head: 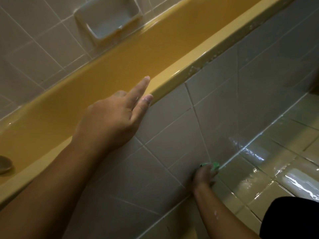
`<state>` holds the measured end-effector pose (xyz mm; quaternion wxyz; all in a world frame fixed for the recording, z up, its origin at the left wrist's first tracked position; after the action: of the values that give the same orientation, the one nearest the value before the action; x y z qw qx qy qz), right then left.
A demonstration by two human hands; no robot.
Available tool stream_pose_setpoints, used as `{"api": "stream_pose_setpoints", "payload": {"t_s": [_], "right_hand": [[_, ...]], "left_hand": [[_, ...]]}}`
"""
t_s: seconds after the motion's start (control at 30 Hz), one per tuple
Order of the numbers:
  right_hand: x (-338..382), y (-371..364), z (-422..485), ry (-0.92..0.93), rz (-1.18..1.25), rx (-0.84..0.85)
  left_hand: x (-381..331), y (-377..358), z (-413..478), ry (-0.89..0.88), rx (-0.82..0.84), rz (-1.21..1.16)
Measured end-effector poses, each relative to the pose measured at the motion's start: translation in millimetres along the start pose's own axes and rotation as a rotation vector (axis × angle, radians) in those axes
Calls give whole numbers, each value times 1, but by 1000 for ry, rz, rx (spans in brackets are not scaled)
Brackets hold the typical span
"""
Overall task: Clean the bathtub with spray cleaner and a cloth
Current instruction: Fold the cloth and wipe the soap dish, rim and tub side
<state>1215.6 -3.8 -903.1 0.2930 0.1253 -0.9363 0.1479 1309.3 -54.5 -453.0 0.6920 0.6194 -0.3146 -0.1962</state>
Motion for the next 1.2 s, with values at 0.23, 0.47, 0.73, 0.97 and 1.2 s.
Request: {"api": "stream_pose_setpoints", "payload": {"t_s": [0.23,0.47,0.73,0.97,1.2], "right_hand": [[79,-57,-171,721,-240,-64],[182,-72,-265,1209,-351,78],[195,-45,-211,1575,-499,90],[93,-14,-57,740,-265,73],[30,15,29,90,-95,30]], "left_hand": [[-3,1,2,3,60,-71],[-6,6,6,-2,103,-193],[-23,10,26,10,119,-184],[-27,8,28,-14,85,-139],[-25,5,32,-42,42,-127]]}}
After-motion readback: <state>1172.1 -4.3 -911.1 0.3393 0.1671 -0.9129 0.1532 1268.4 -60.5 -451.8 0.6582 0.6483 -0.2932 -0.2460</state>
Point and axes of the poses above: each hand's wrist, its own z-axis towards the middle knuckle, its own y-axis out of the back of the hand, x = y × z, the point moved 6 cm from there along z, towards the middle knuckle, and after that the axes turned 12 degrees about x, right-handed, at the moved point
